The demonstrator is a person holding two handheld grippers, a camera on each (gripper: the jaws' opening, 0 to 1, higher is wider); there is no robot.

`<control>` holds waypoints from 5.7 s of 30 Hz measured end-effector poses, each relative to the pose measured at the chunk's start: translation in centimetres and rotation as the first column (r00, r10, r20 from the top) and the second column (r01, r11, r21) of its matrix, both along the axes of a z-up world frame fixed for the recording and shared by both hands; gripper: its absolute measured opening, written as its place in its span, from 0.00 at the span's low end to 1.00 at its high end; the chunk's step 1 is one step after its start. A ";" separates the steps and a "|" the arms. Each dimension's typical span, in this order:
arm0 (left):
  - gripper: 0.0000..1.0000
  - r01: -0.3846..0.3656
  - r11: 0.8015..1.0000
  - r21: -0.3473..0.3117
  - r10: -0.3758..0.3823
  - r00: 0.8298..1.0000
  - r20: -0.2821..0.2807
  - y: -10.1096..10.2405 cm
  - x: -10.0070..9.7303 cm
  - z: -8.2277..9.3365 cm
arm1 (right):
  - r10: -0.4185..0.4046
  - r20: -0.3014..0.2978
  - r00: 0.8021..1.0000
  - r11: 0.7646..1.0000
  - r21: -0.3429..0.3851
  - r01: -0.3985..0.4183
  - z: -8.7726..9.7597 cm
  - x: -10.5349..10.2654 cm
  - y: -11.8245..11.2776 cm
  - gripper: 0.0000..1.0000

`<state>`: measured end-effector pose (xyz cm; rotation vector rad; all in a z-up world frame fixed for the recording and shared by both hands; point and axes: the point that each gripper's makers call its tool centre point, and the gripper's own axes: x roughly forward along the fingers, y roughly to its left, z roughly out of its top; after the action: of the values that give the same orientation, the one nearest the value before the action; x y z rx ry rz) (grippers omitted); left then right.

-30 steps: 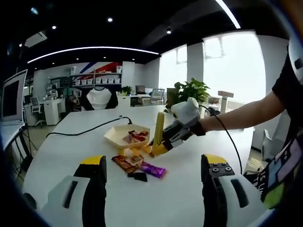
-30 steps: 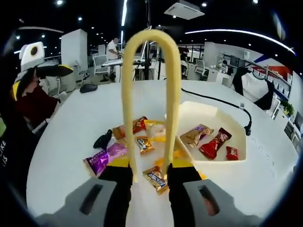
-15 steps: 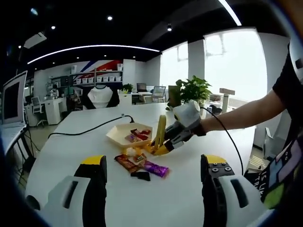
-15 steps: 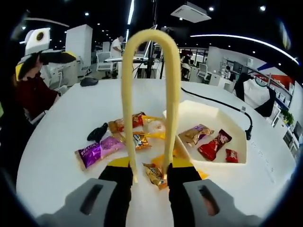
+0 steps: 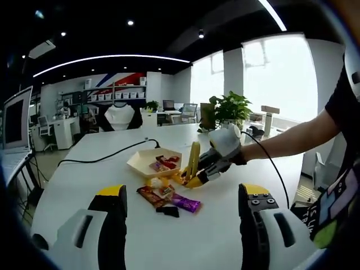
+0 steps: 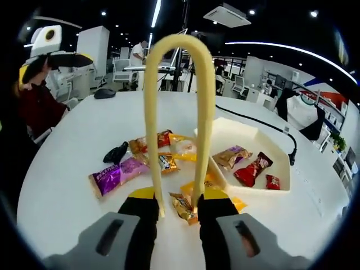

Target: Place the target food into the container with the food tongs after gripping and lifting it, then release it inside without dropping or visibly crushing the food.

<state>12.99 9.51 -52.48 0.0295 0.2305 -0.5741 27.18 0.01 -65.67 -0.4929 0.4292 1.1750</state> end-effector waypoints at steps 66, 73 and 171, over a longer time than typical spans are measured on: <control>0.86 -0.014 1.000 0.006 0.014 0.999 -0.029 0.5 -0.3 -0.8 | -0.211 -0.092 0.973 0.955 0.192 0.225 11.5 10.5 0.9 0.12; 0.85 -0.017 1.000 0.004 0.017 0.999 -0.030 0.7 -0.3 -0.8 | -0.198 -0.103 0.975 0.962 0.172 0.213 10.5 9.2 0.7 0.14; 0.83 -0.014 0.999 0.029 0.017 0.992 -0.127 1.2 -1.2 -4.0 | -0.521 -0.124 0.845 0.836 0.127 0.534 1.0 -5.7 3.7 0.18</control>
<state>11.80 10.68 -56.45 0.0185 0.3624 -0.5579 21.51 3.75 -64.68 -0.1640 0.5026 0.6821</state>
